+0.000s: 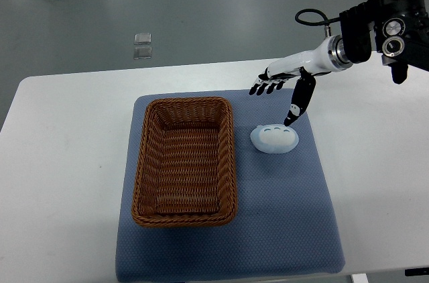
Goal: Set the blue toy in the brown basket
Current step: 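Lower the right hand and close its fingers around the egg toy, then lift the held egg toy and carry it over the wicker basket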
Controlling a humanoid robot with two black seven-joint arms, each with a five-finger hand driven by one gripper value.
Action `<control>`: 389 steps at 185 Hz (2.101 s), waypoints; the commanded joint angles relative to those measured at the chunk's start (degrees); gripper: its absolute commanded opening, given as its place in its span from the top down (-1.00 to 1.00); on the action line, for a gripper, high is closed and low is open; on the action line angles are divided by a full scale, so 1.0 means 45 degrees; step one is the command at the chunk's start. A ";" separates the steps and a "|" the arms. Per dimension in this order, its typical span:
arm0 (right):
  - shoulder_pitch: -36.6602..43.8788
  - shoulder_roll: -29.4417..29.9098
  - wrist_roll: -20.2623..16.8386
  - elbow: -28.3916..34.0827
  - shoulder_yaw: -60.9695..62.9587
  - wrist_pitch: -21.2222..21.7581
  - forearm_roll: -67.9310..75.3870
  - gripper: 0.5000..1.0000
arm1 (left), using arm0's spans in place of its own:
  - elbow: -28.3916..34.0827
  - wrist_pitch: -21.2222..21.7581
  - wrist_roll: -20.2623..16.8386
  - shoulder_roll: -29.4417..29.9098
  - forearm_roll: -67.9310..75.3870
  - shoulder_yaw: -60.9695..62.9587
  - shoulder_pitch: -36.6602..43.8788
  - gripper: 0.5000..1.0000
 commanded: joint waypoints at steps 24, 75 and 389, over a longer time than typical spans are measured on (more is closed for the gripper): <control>-0.1114 0.0209 -0.0176 -0.0103 -0.0046 -0.0590 -0.0269 -0.64 | 0.0002 -0.0002 0.0001 0.0000 -0.0001 0.0005 -0.0004 -1.00; -0.2071 0.0600 -0.0176 -0.0552 -0.0046 -0.2192 -0.0405 -0.64 | 0.0002 -0.0002 0.0001 0.0000 -0.0001 0.0024 -0.0004 -1.00; 0.0525 0.0912 0.0038 -0.1060 0.0579 -0.1313 0.0141 0.76 | -0.0017 0.0037 0.0001 0.0000 -0.0001 0.0005 0.0036 -1.00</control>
